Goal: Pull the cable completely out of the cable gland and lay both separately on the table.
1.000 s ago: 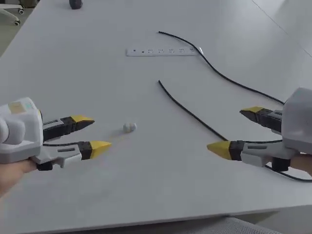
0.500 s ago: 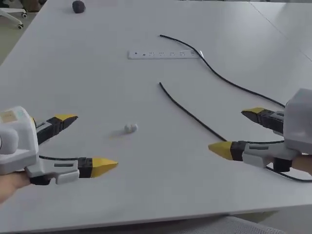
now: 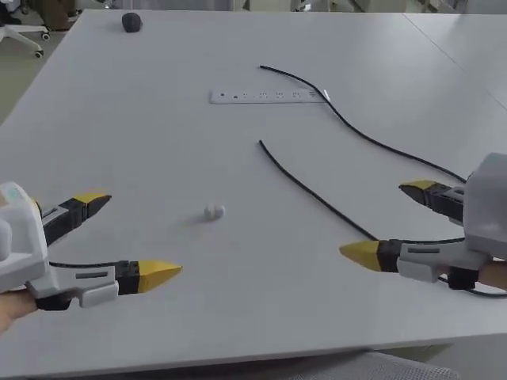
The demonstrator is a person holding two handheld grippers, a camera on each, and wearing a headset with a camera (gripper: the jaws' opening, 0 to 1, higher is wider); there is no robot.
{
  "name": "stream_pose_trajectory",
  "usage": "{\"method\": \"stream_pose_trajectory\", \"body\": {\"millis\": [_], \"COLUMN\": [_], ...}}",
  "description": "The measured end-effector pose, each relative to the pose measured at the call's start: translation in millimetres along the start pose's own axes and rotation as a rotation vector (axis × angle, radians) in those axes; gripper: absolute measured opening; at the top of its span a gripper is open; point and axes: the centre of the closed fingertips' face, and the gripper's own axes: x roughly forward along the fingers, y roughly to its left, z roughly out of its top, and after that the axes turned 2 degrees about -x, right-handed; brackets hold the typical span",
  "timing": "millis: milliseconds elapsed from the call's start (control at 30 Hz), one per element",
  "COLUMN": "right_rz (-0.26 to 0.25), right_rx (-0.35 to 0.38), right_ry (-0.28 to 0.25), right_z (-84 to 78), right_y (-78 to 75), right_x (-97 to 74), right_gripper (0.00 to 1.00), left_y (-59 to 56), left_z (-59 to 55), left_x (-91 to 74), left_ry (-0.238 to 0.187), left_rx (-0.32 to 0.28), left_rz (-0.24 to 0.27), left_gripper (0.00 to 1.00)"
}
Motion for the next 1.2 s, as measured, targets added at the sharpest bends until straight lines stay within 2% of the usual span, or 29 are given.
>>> {"method": "stream_pose_trajectory", "body": {"millis": [133,200,233,267,300,400,433,467,533,600,700,733,800,833,900,933,1000,1067,1100,1133,1200], "right_rz": [-0.004,-0.009,-0.011,-0.015,-0.017,-0.022,-0.028,-0.037,-0.064,-0.073,-0.104,-0.103,-0.113,-0.113,-0.123,-0.135,-0.149,-0.17,-0.161,-0.125,-0.133], "right_rx": [-0.004,0.009,0.013,0.016,0.018,0.043,0.063,0.067,0.072,0.087,0.119,0.145,0.168,0.169,0.167,0.178,0.194,0.206,0.21,0.227,0.222], "right_ry": [-0.006,-0.014,-0.016,-0.021,-0.028,-0.047,-0.041,-0.05,-0.081,-0.092,-0.143,-0.147,-0.157,-0.162,-0.159,-0.159,-0.206,-0.204,-0.206,-0.232,-0.205], "right_z": [1.9,3.3,3.5,3.7,4.0,2.0,-1.6,-1.7,0.2,1.2,8.1,7.9,8.5,9.0,7.0,5.8,11.0,8.4,7.9,11.5,8.1], "right_y": [0.4,0.7,1.2,2.9,4.4,10.8,12.8,13.1,12.9,13.2,9.8,11.8,13.2,15.5,19.7,20.4,20.1,16.9,17.1,21.6,17.0], "right_x": [-4.0,-7.9,-9.8,-13.9,-16.7,-26.6,-31.1,-34.0,-41.1,-46.3,-51.6,-52.2,-51.5,-51.2,-48.8,-48.2,-48.3,-46.7,-46.0,-43.3,-40.6], "right_gripper": [0.85,0.87,0.87,0.87,0.86,0.87,0.86,0.88,0.92,0.93,0.97,0.97,0.99,0.98,0.99,0.99,0.99,0.96,0.93,0.91,0.88], "left_y": [-1.2,-3.2,-1.1,0.2,-4.2,-12.9,-15.9,-16.1,-19.6,-22.6,-24.4,-26.7,-26.5,-26.7,-26.3,-26.2,-24.8,-23.4,-23.1,-21.6,-19.0], "left_z": [3.3,8.8,12.5,17.1,19.2,33.7,36.5,37.8,43.6,44.0,42.3,40.3,31.8,29.9,34.0,41.6,44.0,47.4,48.7,50.1,50.6], "left_x": [-8.6,-15.0,-18.5,-24.4,-28.4,-41.6,-46.4,-49.4,-56.0,-59.8,-62.7,-62.4,-62.3,-63.2,-65.4,-67.1,-70.4,-73.0,-74.0,-75.5,-77.7], "left_ry": [0.001,-0.007,-0.019,-0.028,-0.031,-0.091,-0.098,-0.102,-0.137,-0.145,-0.156,-0.163,-0.137,-0.126,-0.136,-0.179,-0.186,-0.196,-0.199,-0.2,-0.197], "left_rx": [0.003,-0.044,-0.039,-0.01,-0.005,-0.012,-0.01,-0.01,-0.015,-0.031,-0.032,-0.067,-0.088,-0.072,-0.063,-0.084,-0.092,-0.087,-0.082,-0.076,-0.084], "left_rz": [0.021,0.025,0.042,0.07,0.069,0.089,0.093,0.104,0.109,0.107,0.11,0.096,0.1,0.106,0.115,0.11,0.11,0.111,0.112,0.124,0.144], "left_gripper": [0.99,0.99,0.99,0.99,0.99,0.99,0.99,0.99,0.99,0.99,0.99,0.99,0.99,0.99,0.99,0.99,0.99,0.99,0.98,0.97,0.94]}}
